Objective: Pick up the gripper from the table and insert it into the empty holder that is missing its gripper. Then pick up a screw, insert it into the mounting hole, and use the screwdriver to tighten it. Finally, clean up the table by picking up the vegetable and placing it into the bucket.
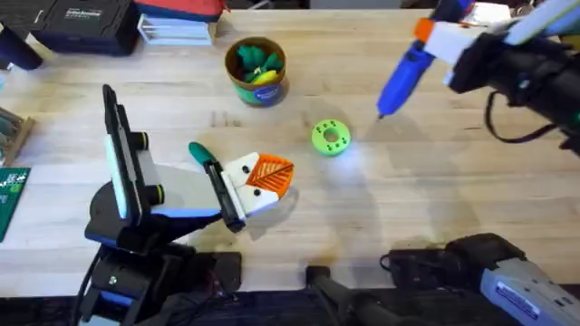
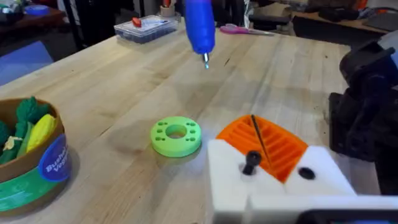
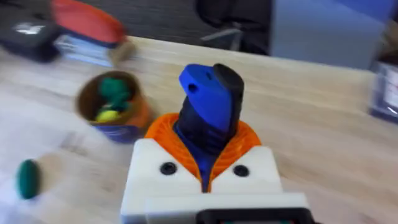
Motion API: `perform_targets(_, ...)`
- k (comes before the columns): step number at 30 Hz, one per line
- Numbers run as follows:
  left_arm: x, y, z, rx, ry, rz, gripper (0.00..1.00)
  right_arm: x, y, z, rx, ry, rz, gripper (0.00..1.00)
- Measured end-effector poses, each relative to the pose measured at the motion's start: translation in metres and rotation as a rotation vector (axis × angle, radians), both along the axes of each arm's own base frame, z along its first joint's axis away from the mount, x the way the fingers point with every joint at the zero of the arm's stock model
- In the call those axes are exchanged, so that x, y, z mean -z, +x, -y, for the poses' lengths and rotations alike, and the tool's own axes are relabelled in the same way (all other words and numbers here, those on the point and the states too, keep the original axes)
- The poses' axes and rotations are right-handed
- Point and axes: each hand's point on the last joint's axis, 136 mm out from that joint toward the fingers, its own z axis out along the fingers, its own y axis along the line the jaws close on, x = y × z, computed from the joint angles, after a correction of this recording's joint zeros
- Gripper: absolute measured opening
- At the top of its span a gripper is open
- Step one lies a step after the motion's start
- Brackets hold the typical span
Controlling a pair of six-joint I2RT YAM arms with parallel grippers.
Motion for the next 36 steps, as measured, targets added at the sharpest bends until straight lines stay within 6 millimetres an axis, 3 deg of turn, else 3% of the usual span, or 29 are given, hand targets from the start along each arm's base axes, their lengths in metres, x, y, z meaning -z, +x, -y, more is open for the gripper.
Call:
perform_targets(6,0.000,0.000,0.000,-0.002,0.000,0.000,0.006,-0.028,-0.018,-0.076,-0.241,0.059,0.126,0.030)
perform_targets(14,0.000,0.000,0.000,-0.002,0.000,0.000,0.006,-0.075,-0.059,-0.146,-0.516,0.140,0.319,0.030)
perform_targets(22,0.000,0.000,0.000,-0.002,0.000,0.000,0.006,-0.108,-0.099,-0.181,-0.718,0.180,0.483,0.030)
perform_targets(31,0.000,0.000,0.000,-0.002,0.000,0.000,0.006,-0.096,-0.120,-0.216,-0.845,0.206,0.451,0.030)
perform_targets(36,0.000,0.000,0.000,-0.002,0.000,0.000,0.006,-0.098,-0.125,-0.223,-0.871,0.227,0.460,0.030)
